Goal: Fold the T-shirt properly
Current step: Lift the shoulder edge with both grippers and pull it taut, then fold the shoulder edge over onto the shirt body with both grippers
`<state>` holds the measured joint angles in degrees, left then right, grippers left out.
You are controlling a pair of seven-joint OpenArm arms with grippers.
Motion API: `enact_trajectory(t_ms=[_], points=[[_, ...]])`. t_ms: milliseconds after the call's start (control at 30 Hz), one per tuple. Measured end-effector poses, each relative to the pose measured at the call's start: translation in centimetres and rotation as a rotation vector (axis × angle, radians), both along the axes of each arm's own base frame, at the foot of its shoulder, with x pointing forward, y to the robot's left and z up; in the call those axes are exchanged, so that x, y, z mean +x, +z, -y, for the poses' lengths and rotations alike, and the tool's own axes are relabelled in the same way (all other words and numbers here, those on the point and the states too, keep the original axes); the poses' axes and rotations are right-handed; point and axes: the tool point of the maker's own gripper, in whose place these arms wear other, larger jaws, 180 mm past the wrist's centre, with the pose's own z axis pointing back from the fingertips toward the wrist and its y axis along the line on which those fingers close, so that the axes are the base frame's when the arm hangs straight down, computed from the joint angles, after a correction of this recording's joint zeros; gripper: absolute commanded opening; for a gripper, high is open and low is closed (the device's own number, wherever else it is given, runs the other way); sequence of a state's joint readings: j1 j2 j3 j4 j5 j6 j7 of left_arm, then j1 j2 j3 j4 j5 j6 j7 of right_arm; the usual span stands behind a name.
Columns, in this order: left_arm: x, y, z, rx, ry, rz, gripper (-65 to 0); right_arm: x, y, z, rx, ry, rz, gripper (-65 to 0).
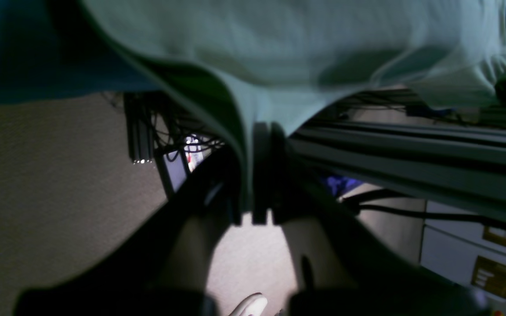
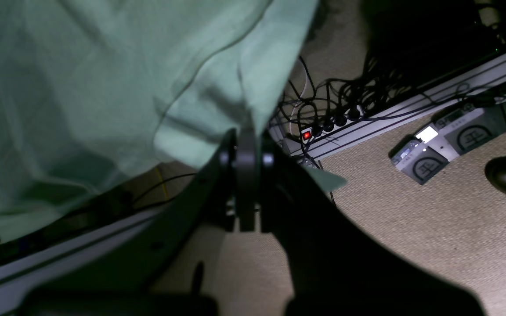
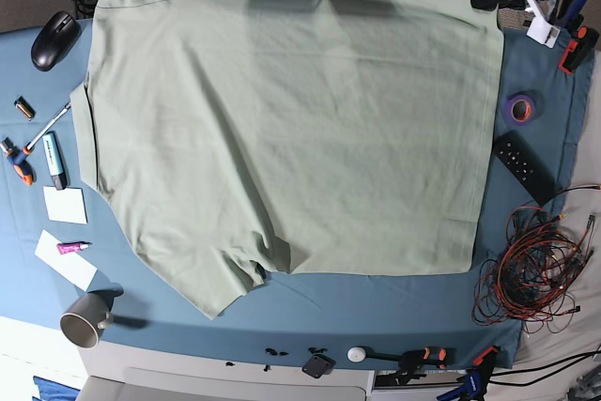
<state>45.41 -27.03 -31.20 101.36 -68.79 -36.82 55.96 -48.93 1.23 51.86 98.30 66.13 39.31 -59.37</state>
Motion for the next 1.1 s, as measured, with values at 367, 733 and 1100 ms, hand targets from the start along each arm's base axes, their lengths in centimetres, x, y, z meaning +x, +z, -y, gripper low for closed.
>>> enact_trajectory(t_ms=[367,733,1100], points=[[0.3,1.2,1.0,-0.076,-0.017,0.037,-65.0,1.6,1.6,-0.8,0.094,-0.029,0.106,-65.0],[1.1,1.6,1.2,-0.093,-0.011,0.063,-65.0,6.0,2.4,-0.9,0.103,-0.023,0.232,-65.0],[5.6,2.4,0.5,-0.033,-0.018,0.193,-65.0,11.1,3.4,-0.8,0.08,-0.006,0.35,-65.0]])
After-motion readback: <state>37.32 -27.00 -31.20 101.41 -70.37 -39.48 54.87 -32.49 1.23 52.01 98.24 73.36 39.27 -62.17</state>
